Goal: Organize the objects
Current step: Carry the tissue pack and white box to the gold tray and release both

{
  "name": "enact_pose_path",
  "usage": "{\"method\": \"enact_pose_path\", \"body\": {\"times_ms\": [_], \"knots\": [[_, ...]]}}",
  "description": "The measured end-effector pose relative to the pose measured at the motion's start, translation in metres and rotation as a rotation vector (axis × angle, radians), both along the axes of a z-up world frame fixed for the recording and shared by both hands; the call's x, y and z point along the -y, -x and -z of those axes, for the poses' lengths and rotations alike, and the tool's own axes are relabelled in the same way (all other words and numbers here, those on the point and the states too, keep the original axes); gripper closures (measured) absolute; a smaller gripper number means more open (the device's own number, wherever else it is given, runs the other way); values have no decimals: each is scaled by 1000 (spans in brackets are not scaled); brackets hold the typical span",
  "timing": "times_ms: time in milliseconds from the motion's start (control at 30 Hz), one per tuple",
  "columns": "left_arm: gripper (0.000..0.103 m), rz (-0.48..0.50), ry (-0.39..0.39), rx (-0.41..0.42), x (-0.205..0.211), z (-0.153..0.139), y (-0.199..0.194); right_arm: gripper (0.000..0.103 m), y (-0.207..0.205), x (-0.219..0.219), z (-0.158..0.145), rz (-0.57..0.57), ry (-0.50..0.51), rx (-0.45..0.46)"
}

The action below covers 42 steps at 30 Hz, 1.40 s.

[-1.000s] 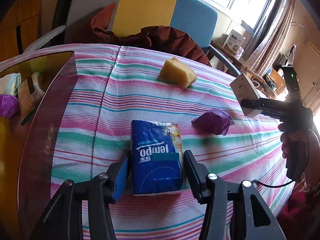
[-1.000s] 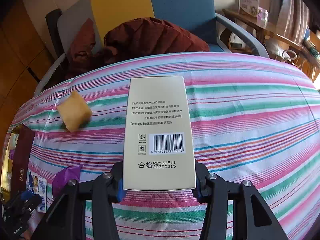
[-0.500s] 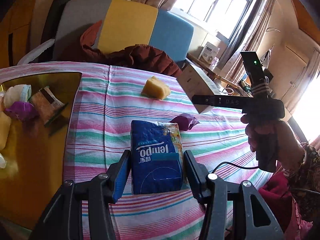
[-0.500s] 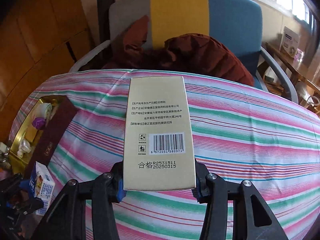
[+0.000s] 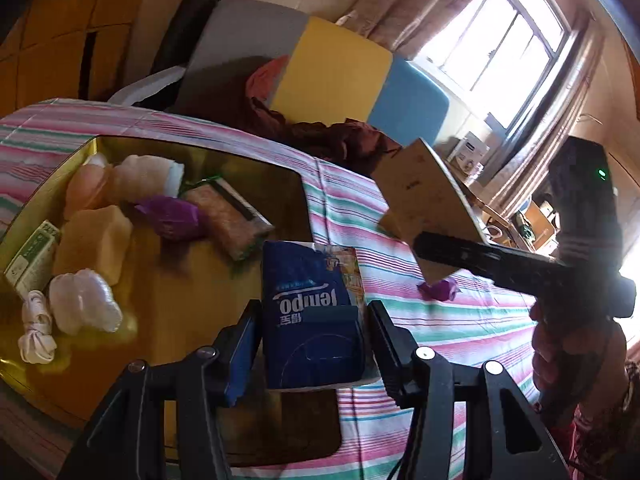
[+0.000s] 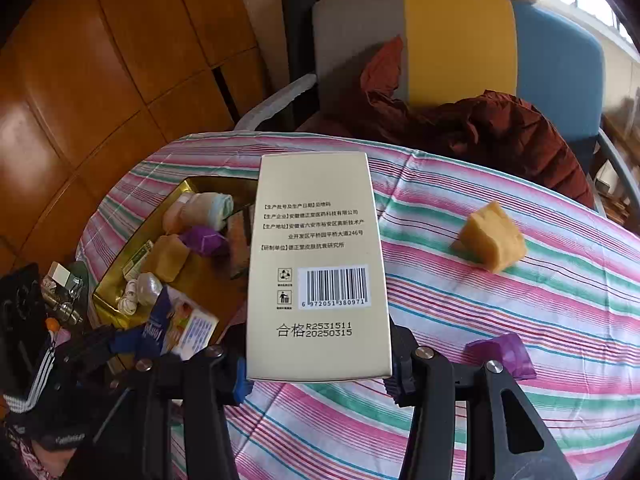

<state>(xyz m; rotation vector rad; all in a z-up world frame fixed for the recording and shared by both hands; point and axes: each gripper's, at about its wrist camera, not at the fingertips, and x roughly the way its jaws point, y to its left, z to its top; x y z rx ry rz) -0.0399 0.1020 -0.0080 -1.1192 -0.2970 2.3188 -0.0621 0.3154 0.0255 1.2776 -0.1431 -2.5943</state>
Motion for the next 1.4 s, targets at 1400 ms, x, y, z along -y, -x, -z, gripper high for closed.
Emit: {"method": "enact_pose_path", "body": {"times_ms": [1400], "knots": [[43,-505,-214,115,151,6,30,43,18,140,39,53,-103,158]]}}
